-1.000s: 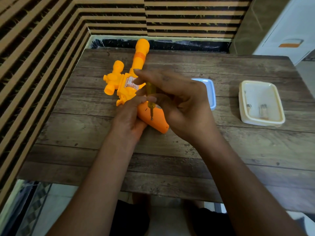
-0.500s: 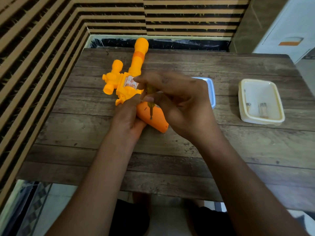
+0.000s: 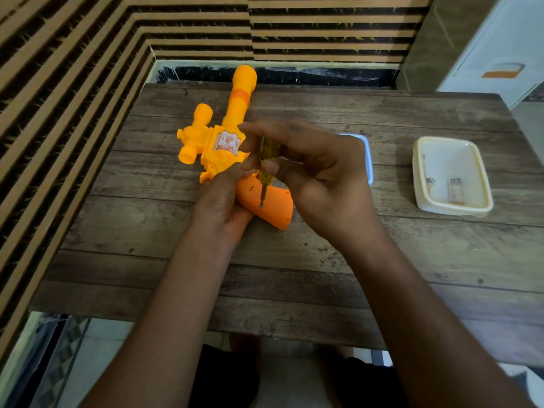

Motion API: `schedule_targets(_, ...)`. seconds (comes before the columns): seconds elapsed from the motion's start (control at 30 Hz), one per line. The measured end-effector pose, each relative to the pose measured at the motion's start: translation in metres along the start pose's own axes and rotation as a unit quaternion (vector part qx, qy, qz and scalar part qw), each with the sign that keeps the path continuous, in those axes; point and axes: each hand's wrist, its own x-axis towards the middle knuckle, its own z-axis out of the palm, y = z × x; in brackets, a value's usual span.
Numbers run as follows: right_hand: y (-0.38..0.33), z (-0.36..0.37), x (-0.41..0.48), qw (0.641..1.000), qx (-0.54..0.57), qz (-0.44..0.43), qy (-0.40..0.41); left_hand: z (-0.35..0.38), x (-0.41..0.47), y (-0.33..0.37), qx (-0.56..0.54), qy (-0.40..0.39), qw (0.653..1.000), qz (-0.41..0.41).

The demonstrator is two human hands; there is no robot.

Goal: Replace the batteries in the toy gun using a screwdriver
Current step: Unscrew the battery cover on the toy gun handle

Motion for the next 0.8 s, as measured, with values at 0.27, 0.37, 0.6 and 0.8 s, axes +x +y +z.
schedule_targets(0.27,-0.0018,-0.0015,-0.0003,1.000,0.006,0.009,0.012,0.0029,-0.0022,0.0015,-0.007,-0.001,1.000,0.000)
schedule_targets(0.37,-0.0020,-0.0017,-0.0006,1.000,0.012,0.014,0.009,0.0042,-0.0034,0.0005,-0.006,-0.004,1.000,-0.001)
schedule_targets(0.6,-0.0008,-0.0021,-0.0009,1.000,0.023,0.020,0.007,0.0030,-0.0025,0.0008,-0.009,-0.009,1.000,0.008)
schedule_targets(0.8,-0.0006,-0.0027,-0.0003,0.999,0.027,0.020,0.004,0.0019,-0.0013,0.0011,0.004,-0.013,1.000,0.004)
